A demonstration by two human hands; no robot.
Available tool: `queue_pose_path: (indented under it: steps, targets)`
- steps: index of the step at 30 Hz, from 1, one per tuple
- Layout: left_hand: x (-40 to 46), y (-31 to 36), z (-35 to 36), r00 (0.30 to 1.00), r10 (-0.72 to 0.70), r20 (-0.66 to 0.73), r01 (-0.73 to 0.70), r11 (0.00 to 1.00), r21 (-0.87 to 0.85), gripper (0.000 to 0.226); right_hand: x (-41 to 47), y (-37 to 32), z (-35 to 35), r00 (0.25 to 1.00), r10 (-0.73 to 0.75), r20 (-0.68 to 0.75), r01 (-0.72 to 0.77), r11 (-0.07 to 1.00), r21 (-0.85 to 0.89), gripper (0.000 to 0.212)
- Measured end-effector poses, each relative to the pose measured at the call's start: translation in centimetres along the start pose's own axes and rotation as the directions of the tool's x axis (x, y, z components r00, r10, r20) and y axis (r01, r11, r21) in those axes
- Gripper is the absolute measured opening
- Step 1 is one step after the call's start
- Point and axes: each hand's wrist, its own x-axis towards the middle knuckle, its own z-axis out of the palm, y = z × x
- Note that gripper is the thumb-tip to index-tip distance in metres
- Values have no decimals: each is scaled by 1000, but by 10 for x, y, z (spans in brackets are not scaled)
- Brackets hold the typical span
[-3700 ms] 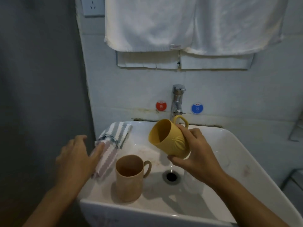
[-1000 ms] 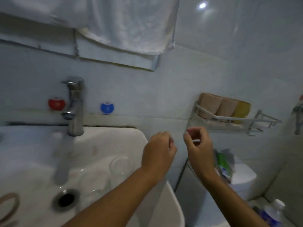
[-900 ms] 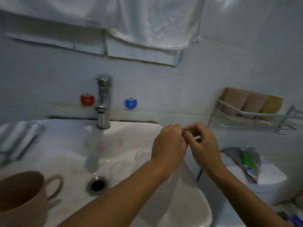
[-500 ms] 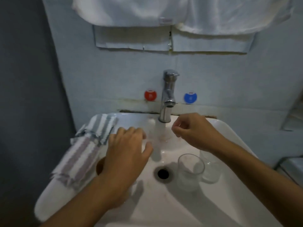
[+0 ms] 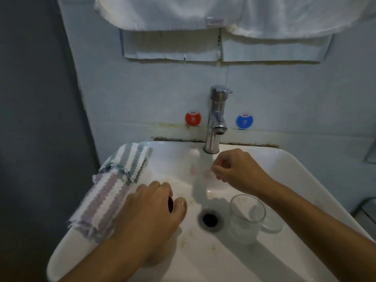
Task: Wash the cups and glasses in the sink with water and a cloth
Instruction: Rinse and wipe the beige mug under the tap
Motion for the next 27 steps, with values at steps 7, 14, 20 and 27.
queue_pose_path:
  steps: [7,14,20,27]
  targets:
    - [76,38,-10,980,-198,2,175,865,-470,24,11,19,-18,982,38,-184,-44,999,-25,10]
    - [126,70,7,903,-363,230,375,402,-835,23,14,38,-37,914,8,-407,-34,998,-57,13]
    - [138,57,22,831,-279,481,529,128,-839,25,21,16,-47,753,-239,-613,297,955,-7,26]
    - [140,53,35,764,-133,631,643,85,-761,30,52,-27,-64,567,-568,-597,457,820,-345,42]
